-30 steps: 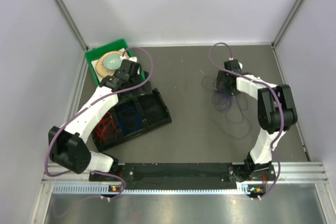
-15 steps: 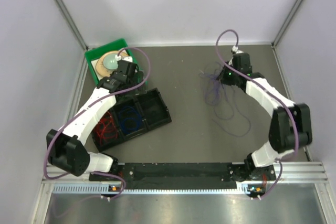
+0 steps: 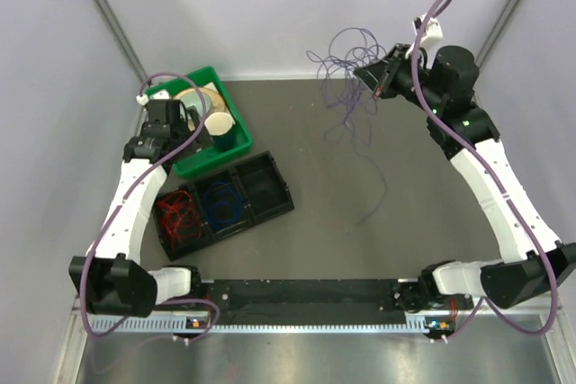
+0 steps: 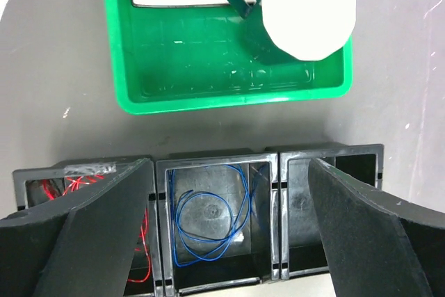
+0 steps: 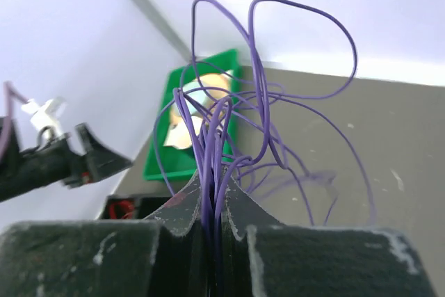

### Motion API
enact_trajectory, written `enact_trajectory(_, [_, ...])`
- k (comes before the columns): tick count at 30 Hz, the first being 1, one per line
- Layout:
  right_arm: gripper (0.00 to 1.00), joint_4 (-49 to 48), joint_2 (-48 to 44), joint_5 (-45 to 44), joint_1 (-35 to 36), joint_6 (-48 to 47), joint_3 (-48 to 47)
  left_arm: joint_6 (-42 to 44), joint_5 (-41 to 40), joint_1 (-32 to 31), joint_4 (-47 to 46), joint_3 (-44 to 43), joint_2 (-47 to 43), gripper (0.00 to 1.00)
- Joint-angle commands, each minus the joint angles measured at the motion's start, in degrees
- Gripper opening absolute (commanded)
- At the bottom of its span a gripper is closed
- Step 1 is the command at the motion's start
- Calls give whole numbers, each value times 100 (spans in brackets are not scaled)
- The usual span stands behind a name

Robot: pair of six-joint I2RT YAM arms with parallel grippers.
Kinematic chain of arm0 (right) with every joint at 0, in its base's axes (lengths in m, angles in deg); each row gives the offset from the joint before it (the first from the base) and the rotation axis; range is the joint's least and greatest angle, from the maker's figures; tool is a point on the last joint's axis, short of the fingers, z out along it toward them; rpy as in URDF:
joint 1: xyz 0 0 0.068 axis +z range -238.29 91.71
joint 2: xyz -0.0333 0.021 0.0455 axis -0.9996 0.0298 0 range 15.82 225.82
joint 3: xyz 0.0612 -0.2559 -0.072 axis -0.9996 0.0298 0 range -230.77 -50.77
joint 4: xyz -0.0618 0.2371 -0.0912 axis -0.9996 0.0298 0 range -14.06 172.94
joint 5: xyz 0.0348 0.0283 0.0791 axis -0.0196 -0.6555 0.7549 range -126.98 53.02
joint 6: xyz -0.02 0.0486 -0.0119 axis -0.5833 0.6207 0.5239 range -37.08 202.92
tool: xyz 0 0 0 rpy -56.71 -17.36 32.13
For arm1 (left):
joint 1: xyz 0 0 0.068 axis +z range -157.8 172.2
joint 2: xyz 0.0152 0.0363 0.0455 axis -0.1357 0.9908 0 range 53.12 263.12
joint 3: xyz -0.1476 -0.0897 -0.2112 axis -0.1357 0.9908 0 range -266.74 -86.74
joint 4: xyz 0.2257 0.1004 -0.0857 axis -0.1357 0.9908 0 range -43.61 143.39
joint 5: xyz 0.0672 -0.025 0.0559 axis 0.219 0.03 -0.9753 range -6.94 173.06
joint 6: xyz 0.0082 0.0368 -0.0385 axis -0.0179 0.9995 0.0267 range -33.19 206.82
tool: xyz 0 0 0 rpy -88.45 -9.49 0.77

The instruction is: Untangle the cables

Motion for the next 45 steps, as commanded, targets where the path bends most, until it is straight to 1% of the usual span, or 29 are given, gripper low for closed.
enact_trajectory(1, [0,-4,-35,338,466,75,-603,-147,-4,185,130,-151,-314,99])
enact_trajectory(5, [0,-66,36,347,889,66,-753,-147,-75,379,227,-213,-411,99])
enact_trajectory(6, [0,-83,53,320,960,83,-718,-147,-75,544,245,-222,-438,99])
enact_trajectory(10, [0,-390,273,303,1241,303,-359,-103,-40,713,289,-222,-508,99])
enact_trajectory(13, [0,-557,659,303,1461,470,-103,-86,31,783,271,-178,-517,99])
enact_trajectory(14, [0,-575,912,294,1600,496,-42,-95,74,801,254,-161,-517,99])
enact_trajectory(22, [0,-646,2275,206,2129,690,55,-68,215,836,236,-46,-464,99])
enact_trajectory(28, [0,-611,3171,135,2401,848,-32,-77,294,854,210,6,-429,99])
enact_trajectory(33, [0,-611,3568,57,2559,910,-208,-60,321,862,192,42,-438,99])
enact_trajectory(36, [0,-453,3867,-49,2639,866,-428,-77,365,862,192,94,-447,99])
enact_trajectory(39, [0,-260,4183,-260,2727,813,-638,-95,461,871,140,165,-473,99])
enact_trajectory(45, [0,-101,4421,-681,2876,717,-779,-86,531,871,140,200,-482,99])
